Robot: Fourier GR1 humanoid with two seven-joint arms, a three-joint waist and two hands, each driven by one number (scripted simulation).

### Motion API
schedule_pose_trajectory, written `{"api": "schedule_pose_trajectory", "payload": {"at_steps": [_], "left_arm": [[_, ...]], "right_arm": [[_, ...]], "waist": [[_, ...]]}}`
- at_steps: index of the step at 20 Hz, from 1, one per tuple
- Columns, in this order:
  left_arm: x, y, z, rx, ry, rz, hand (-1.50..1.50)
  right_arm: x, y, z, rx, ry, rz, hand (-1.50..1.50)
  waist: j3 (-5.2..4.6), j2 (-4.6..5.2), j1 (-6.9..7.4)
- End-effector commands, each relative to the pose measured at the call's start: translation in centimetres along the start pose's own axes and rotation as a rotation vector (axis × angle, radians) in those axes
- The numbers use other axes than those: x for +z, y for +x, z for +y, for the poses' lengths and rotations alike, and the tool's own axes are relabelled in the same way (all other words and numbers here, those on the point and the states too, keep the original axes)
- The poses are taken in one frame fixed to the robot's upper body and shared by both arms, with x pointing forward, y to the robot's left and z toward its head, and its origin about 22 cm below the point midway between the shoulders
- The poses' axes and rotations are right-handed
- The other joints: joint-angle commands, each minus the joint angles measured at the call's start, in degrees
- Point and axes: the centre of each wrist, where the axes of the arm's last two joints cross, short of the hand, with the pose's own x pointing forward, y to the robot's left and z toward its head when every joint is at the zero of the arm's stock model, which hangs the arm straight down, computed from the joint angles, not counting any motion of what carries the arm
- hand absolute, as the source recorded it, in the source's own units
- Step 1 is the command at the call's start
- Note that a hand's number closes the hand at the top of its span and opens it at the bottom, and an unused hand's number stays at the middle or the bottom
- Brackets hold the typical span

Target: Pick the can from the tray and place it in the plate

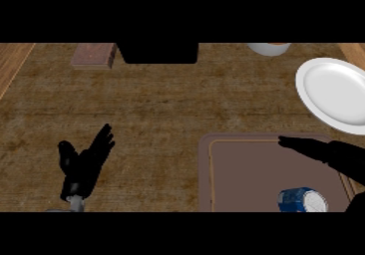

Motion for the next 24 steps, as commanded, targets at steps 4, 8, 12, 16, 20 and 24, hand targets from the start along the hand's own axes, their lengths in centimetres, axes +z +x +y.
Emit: {"api": "schedule_pose_trajectory", "payload": {"at_steps": [4,8,12,16,20,24], "left_arm": [[-0.4,0.0,0.1,0.014,-0.008,0.006,0.0],[-0.2,-0.2,-0.3,-0.014,0.012,0.011,0.0],[0.5,-1.3,-0.4,-0.005,0.008,-0.005,0.0],[-2.0,0.6,0.6,-0.002,0.012,-0.008,0.0],[-0.4,0.7,1.2,0.015,0.002,-0.015,0.0],[-0.1,0.3,0.9,-0.022,0.002,-0.014,0.0]], "right_arm": [[-1.9,0.3,0.9,0.027,0.058,-0.001,-1.5],[-1.8,0.6,2.3,0.121,0.17,-0.028,1.5],[-2.3,-2.1,3.1,0.176,0.087,-0.064,1.5],[-2.1,-0.3,2.7,0.169,0.032,-0.07,1.5],[-2.1,0.1,2.0,0.171,-0.092,-0.114,1.5],[-5.1,0.0,2.2,-0.013,-0.48,0.075,1.5]], "waist": [[-0.05,0.05,0.01],[-0.03,0.02,-0.03],[-0.01,0.08,0.19],[-0.05,0.06,-0.16],[-0.05,0.02,-0.14],[-0.02,0.21,0.45]]}}
